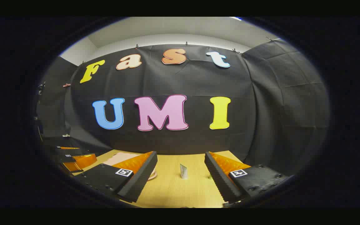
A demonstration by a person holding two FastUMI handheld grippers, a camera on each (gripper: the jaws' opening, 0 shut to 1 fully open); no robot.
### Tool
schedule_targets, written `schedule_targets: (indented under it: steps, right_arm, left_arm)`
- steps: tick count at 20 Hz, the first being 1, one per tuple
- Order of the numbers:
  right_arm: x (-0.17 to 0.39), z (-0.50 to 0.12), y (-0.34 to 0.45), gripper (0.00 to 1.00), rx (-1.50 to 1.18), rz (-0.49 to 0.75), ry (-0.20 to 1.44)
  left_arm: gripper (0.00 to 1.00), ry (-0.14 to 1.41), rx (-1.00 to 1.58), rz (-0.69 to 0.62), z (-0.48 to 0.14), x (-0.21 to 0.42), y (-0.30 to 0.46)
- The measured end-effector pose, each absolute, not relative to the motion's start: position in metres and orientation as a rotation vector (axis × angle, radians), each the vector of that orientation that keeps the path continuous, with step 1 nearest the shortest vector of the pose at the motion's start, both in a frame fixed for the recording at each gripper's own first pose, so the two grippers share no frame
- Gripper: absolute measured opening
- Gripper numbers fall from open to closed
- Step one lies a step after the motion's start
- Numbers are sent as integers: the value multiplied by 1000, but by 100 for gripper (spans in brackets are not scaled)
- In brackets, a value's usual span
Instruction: First open the suitcase, pack the skin care products into it, and then close the suitcase.
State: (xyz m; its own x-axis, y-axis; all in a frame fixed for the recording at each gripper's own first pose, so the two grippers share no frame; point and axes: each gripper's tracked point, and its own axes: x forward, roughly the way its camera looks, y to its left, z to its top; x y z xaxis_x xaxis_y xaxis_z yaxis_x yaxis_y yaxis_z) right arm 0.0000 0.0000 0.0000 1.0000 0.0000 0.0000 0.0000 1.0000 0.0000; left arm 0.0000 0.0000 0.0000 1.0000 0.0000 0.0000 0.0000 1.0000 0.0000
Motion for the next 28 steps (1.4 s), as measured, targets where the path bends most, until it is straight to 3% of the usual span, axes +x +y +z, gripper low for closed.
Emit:
schedule_targets:
  steps: [3, 4, 9, 10, 11, 14, 15, 16, 23, 28]
  right_arm:
    - [1, -2, -2, 93, 3, -1, 3]
    - [2, -3, -3, 97, 1, -1, 6]
    - [12, -6, -12, 97, -13, -9, 12]
    - [14, -6, -13, 93, -16, -7, 11]
    - [16, -7, -14, 97, -16, -6, 11]
    - [26, -10, -18, 97, -7, -1, 19]
    - [30, -11, -20, 93, -4, -1, 20]
    - [35, -11, -22, 97, -2, -1, 20]
    - [71, -29, -36, 97, -11, 14, 59]
    - [94, -67, -64, 98, -28, 9, 136]
  left_arm:
    - [97, 9, 7, -2, -2, 5, -1]
    - [97, 14, 8, -4, -3, 7, -2]
    - [97, 35, 8, -13, -8, 21, -9]
    - [97, 38, 8, -14, -9, 25, -11]
    - [97, 43, 6, -15, -10, 28, -13]
    - [97, 52, 5, -17, -12, 39, -17]
    - [97, 56, 5, -16, -13, 44, -18]
    - [97, 63, 5, -18, -16, 51, -20]
    - [97, 127, 71, -11, -39, 126, -43]
    - [97, 267, 70, -38, -102, 210, -72]
